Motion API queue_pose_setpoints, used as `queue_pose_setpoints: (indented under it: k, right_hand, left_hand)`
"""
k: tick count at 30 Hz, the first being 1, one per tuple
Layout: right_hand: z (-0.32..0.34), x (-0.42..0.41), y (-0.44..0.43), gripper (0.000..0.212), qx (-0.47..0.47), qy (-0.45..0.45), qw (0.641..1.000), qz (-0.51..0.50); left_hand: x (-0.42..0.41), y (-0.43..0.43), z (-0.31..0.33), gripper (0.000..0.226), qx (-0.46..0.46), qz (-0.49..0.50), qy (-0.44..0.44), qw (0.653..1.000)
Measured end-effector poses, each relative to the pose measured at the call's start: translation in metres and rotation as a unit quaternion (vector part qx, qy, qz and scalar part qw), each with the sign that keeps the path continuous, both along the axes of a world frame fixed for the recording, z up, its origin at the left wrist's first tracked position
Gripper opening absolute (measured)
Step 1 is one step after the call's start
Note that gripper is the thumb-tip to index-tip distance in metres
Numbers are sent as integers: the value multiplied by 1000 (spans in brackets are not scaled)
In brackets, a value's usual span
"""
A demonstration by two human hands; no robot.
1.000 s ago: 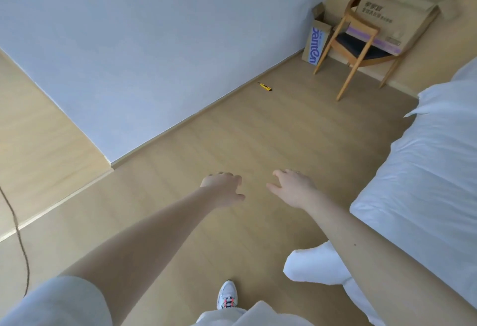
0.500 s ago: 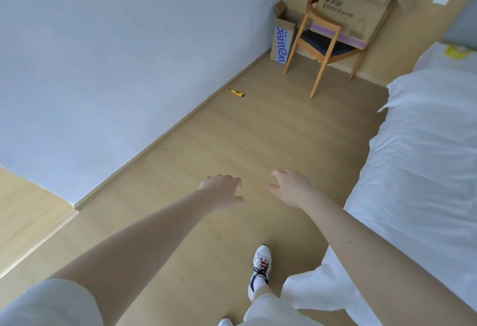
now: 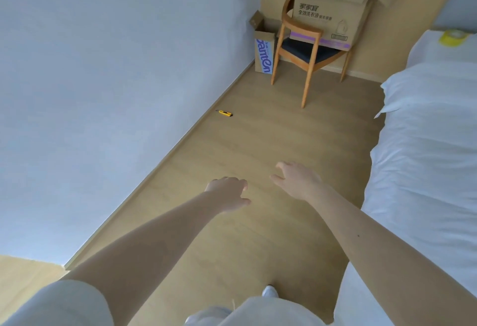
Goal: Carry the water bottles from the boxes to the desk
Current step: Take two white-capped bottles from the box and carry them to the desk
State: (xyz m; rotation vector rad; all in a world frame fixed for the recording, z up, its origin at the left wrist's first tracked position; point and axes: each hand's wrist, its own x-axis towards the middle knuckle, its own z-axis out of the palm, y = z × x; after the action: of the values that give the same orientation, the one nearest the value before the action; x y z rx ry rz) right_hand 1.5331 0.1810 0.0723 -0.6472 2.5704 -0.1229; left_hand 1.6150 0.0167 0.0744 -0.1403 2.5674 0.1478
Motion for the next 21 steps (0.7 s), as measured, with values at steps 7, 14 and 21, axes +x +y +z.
queue_pose_setpoints:
  k: [7, 14, 21]
  right_hand:
    - [0, -51, 9, 52, -12, -3, 999, -42]
    - [-5, -117, 1, 52, 16, -7, 994, -105]
    - [-1, -206, -55, 54, 16, -8, 990, -142]
  left_hand:
    - [-79, -5, 2, 46, 8, -28, 24, 999]
    - [-177, -17, -9, 46, 26, -102, 33, 994]
    - [-289, -77, -6, 48, 46, -137, 51, 988]
